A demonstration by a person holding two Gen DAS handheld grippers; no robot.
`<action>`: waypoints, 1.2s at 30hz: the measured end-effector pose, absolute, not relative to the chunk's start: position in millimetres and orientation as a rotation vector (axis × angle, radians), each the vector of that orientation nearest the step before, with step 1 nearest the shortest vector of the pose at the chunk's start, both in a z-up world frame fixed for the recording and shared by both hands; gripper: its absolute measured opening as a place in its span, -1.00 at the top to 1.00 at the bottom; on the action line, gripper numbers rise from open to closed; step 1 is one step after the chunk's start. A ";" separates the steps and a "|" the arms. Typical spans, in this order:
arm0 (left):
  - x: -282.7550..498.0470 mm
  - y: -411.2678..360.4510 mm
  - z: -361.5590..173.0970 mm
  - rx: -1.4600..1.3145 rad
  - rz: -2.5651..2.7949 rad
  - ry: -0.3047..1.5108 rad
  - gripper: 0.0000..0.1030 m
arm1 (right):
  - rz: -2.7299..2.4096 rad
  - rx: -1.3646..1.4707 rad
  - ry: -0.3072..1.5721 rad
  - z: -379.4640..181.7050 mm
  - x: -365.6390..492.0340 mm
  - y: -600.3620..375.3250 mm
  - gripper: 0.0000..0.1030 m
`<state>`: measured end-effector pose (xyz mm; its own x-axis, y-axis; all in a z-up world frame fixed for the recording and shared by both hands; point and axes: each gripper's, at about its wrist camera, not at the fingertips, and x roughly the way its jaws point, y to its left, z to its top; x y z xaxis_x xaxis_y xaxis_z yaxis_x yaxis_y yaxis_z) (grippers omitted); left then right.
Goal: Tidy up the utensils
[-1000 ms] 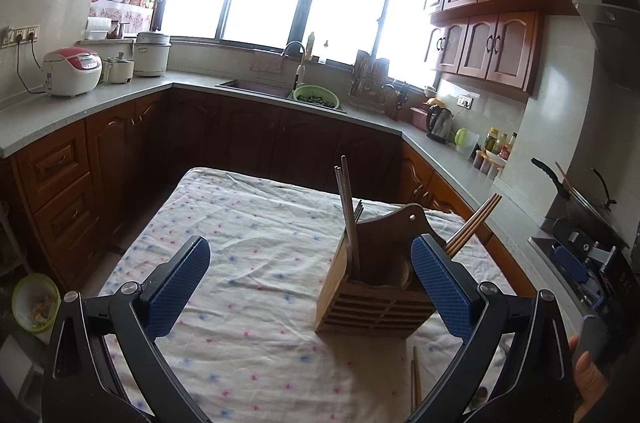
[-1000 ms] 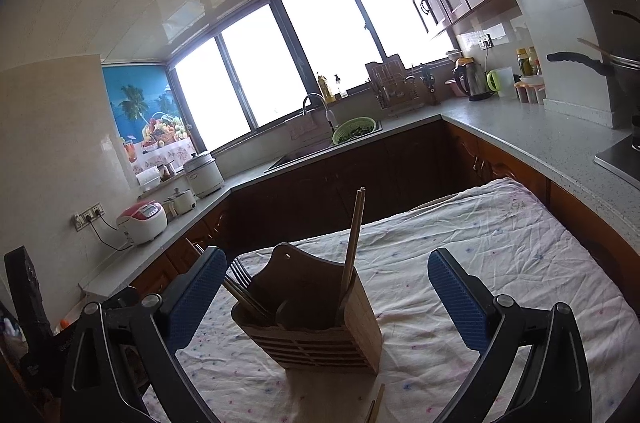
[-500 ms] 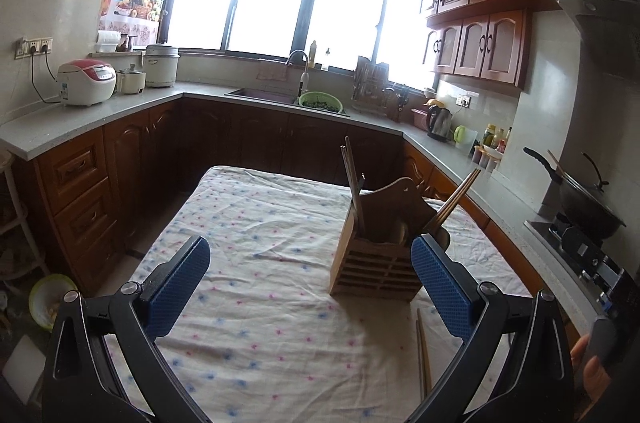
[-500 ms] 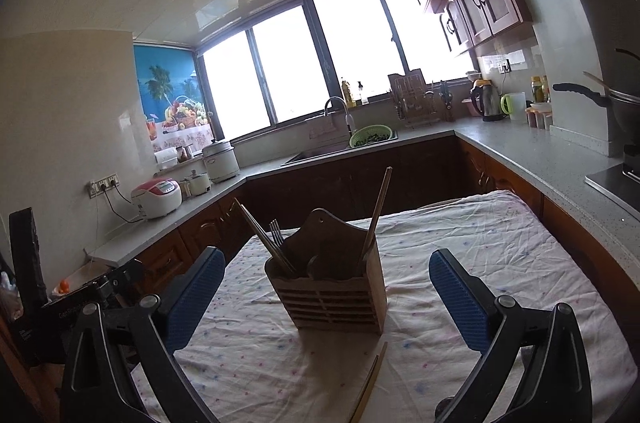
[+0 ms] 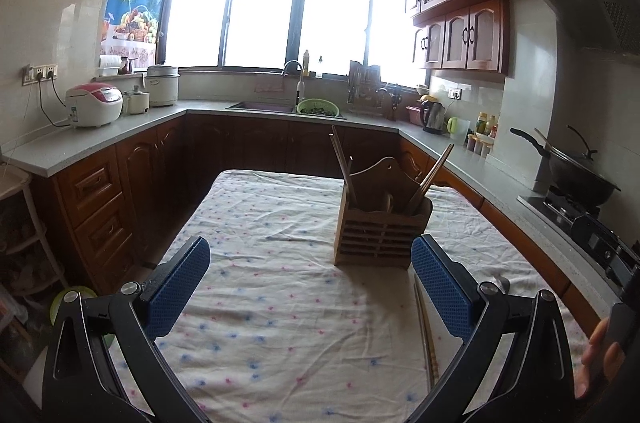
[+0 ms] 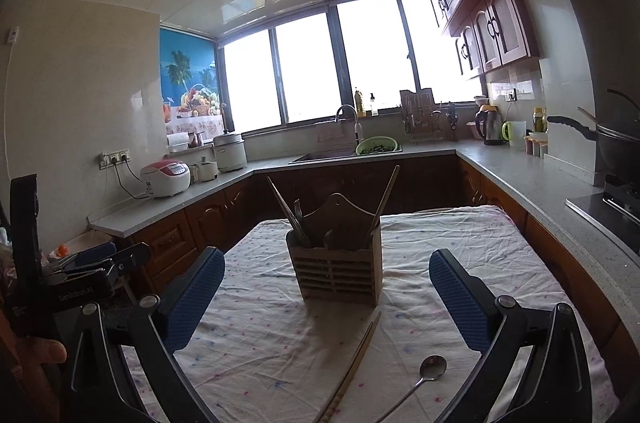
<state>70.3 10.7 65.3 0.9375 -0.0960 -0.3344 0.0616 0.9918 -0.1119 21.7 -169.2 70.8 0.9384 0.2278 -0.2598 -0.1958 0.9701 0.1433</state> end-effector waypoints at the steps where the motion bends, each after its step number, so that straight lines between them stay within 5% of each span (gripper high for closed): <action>1: 66.8 10.0 60.9 -0.100 -0.073 0.347 -1.00 | 0.217 0.114 0.276 67.8 16.6 -168.4 -1.00; 19: 39.5 -13.5 -4.3 -0.002 -0.001 0.385 -1.00 | 0.123 0.048 0.358 -19.9 -14.3 -165.4 -1.00; 36: 30.1 -20.6 -21.5 0.023 0.022 0.381 -1.00 | 0.106 0.082 0.368 -31.6 -19.8 -172.6 -1.00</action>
